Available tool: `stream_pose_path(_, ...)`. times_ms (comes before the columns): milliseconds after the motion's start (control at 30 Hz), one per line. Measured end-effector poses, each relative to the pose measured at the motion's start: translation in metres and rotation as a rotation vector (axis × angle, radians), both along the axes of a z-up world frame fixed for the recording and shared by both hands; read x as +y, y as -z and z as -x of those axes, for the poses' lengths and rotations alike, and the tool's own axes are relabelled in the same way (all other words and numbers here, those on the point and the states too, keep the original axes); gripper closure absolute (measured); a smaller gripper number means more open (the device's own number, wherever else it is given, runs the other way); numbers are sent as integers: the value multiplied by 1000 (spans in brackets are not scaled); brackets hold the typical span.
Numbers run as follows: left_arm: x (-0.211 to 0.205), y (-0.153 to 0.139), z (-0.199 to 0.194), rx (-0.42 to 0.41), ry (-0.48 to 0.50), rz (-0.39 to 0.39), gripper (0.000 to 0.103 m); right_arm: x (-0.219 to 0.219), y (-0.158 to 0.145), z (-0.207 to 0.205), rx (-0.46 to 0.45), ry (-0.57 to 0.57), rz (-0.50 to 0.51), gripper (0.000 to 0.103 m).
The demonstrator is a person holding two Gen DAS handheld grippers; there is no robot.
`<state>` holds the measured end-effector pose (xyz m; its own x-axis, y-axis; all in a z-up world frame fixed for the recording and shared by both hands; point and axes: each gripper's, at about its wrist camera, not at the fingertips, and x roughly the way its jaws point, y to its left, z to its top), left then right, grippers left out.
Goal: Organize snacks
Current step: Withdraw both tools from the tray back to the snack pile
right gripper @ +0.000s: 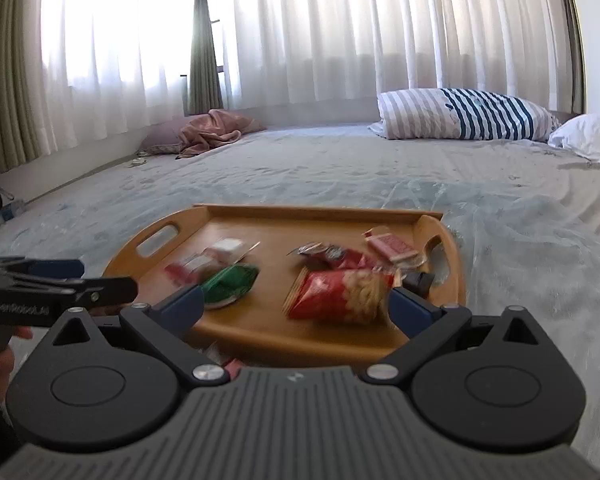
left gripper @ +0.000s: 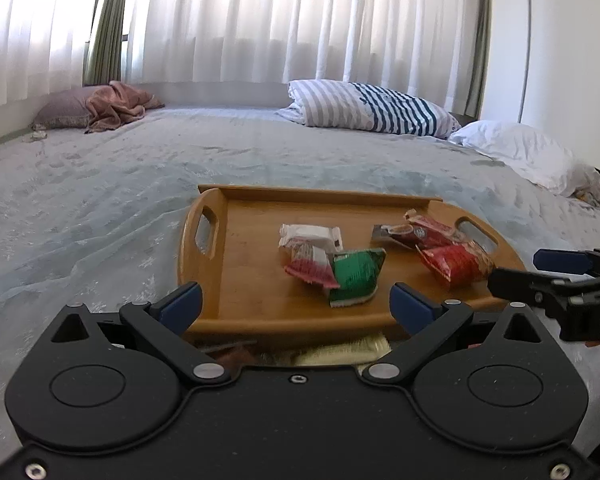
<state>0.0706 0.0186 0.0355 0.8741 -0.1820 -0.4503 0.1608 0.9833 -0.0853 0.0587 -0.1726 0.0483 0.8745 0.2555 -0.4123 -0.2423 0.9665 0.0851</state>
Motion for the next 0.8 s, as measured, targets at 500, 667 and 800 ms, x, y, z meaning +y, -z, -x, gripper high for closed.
stream_pose_path(500,-1,19,44,-42,16,-110,30,32,36,60,5,29,32,0)
stream_pose_path(667,-3,22,53,-40,50,-122,36,39,41,67,7,32,49,0)
stream_pose_path(800,-2,26,53,-12,48,-110,46,41,43,72,5,50,24,0)
